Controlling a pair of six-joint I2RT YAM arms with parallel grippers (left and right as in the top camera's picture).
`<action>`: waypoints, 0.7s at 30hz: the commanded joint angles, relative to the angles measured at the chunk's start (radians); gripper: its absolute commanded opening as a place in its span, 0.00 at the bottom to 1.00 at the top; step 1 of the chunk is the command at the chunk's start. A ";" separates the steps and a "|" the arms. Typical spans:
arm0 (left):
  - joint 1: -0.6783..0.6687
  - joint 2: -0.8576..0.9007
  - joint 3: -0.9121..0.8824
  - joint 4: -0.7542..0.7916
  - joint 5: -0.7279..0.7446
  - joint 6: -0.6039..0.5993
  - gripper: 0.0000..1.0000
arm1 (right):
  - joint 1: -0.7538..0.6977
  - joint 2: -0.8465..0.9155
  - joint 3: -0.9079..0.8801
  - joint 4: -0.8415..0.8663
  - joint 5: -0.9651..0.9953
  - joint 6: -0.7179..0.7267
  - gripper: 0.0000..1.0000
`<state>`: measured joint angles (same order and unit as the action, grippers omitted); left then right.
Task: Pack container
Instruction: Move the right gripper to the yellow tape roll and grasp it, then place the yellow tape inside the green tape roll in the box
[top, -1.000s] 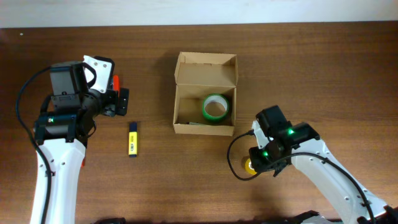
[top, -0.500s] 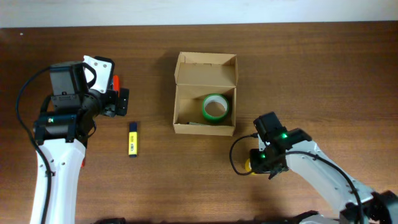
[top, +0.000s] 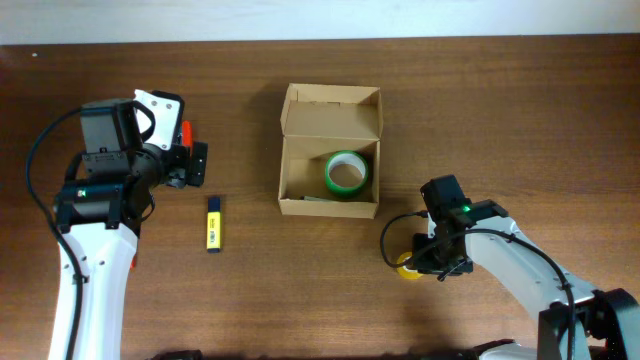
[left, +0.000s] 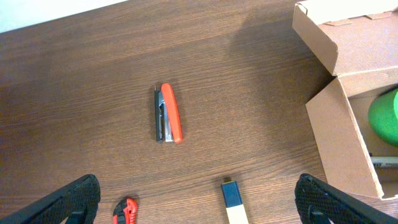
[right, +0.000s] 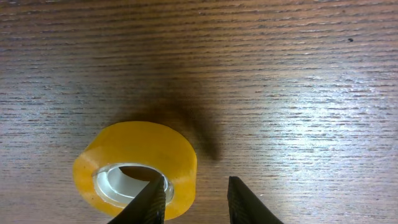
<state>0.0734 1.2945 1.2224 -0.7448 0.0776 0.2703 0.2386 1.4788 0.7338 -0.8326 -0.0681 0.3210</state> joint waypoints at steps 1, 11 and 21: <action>0.003 0.003 0.011 0.000 0.004 0.016 0.99 | -0.003 0.005 -0.006 -0.001 0.017 -0.018 0.34; 0.003 0.003 0.011 0.000 0.004 0.016 0.99 | -0.003 0.005 -0.006 0.008 -0.006 -0.059 0.34; 0.003 0.003 0.011 0.000 0.004 0.016 0.99 | -0.003 0.074 -0.033 0.037 0.000 -0.036 0.34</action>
<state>0.0734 1.2942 1.2224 -0.7448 0.0776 0.2703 0.2386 1.5166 0.7284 -0.7998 -0.0723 0.2840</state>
